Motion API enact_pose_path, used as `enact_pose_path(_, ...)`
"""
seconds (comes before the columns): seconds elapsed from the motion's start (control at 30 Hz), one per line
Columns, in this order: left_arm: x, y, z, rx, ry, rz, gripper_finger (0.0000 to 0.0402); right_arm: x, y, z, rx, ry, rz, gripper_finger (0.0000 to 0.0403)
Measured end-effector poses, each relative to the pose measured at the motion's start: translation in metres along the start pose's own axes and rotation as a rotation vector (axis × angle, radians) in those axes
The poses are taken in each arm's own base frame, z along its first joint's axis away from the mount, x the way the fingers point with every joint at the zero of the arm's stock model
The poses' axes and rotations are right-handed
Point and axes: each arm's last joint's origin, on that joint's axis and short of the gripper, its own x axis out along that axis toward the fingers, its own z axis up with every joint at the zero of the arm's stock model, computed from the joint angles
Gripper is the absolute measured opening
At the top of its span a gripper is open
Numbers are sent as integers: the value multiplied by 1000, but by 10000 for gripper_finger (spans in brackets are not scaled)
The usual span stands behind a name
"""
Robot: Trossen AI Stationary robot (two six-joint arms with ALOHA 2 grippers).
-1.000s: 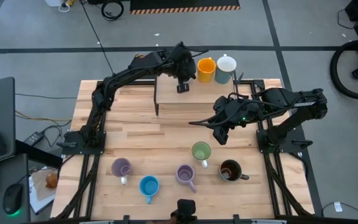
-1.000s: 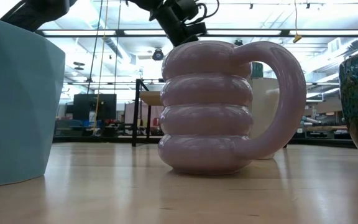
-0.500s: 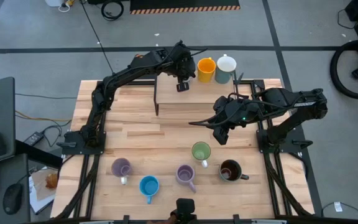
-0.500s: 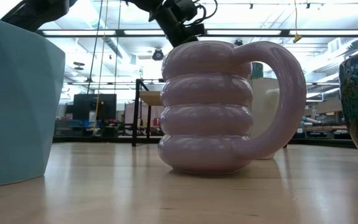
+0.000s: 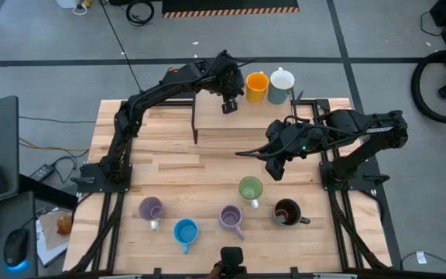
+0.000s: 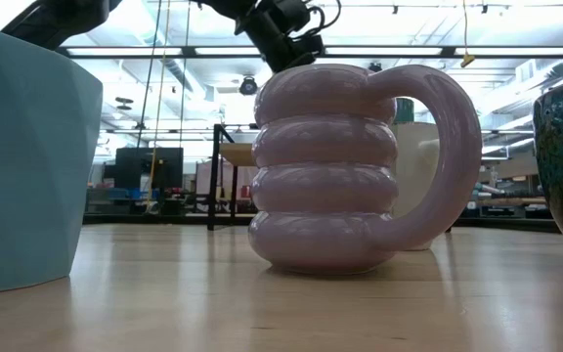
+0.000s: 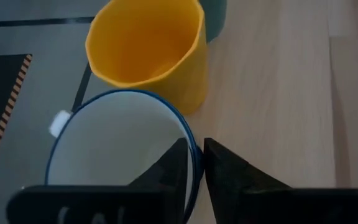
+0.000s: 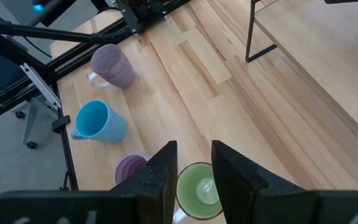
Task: Place coffee mugs
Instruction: Put the white patterned mug on the shelf
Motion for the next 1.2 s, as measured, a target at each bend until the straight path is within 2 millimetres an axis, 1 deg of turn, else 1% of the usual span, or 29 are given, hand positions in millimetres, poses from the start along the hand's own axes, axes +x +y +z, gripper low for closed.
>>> enact_pose_path(0.3, 0, 1, 2, -6, -16, 7, 103, 0, 0, 0, 4, 0, 0, 105)
enact_pose_path(0.43, 0, 1, 3, -32, -35, 13, 105, 0, 0, 0, 4, 0, 0, 105)
enact_pose_path(0.7, 0, -3, 5, -20, -38, 0, 104, 0, 1, 1, 7, -7, 6, 105)
enact_pose_path(0.87, 0, -3, 5, -22, -29, 23, 86, 0, 1, 1, 16, -7, 6, 105)
enact_pose_path(1.2, -1, -3, 5, -74, -28, 25, 27, 0, 1, 1, 22, -6, 6, 105)
